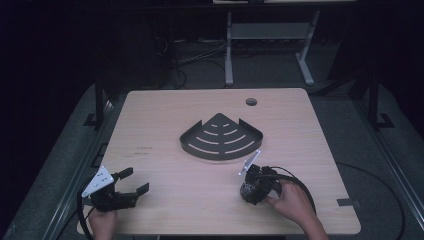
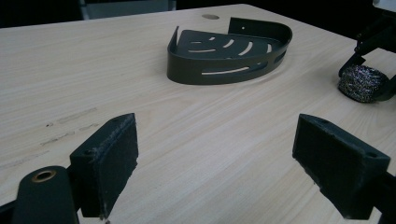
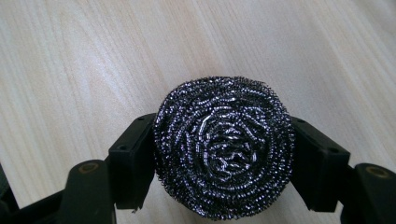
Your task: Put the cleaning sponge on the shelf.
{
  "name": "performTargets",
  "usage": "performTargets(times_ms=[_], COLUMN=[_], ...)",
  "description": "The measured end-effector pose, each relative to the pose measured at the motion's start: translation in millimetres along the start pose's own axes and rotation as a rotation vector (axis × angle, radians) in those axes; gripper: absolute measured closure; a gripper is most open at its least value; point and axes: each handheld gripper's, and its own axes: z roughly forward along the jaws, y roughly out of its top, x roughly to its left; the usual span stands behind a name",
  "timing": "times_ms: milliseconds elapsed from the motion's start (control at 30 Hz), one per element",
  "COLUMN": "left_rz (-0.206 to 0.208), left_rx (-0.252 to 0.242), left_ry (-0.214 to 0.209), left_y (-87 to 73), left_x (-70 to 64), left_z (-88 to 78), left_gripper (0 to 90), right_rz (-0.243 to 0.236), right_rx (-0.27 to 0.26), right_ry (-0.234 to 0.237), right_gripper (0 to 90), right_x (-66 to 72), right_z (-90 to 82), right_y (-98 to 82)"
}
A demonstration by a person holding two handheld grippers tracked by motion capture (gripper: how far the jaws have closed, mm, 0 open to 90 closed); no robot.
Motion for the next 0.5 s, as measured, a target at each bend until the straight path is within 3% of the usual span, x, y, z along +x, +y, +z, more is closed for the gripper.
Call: performTargets(times_ms=[167,500], left_rz=[0.001,-0.007], left_rx=[0.002,-0.005], left_ry=[-0.001,0.002], left_y=[0.4,0.0], left_x=[-0.7,0.7], left_z=[0.3,-0.3], left_gripper=[13.7,13.7], right_rz=[0.005,-0.019], right_rx=[-0.021,-0.007], right_ry=[0.022,0.014], right_gripper=[30.8,31.0], right_x=[-1.6,-7.8], right_z=[-4.4,-17.3], right_y=[1.4,20.0])
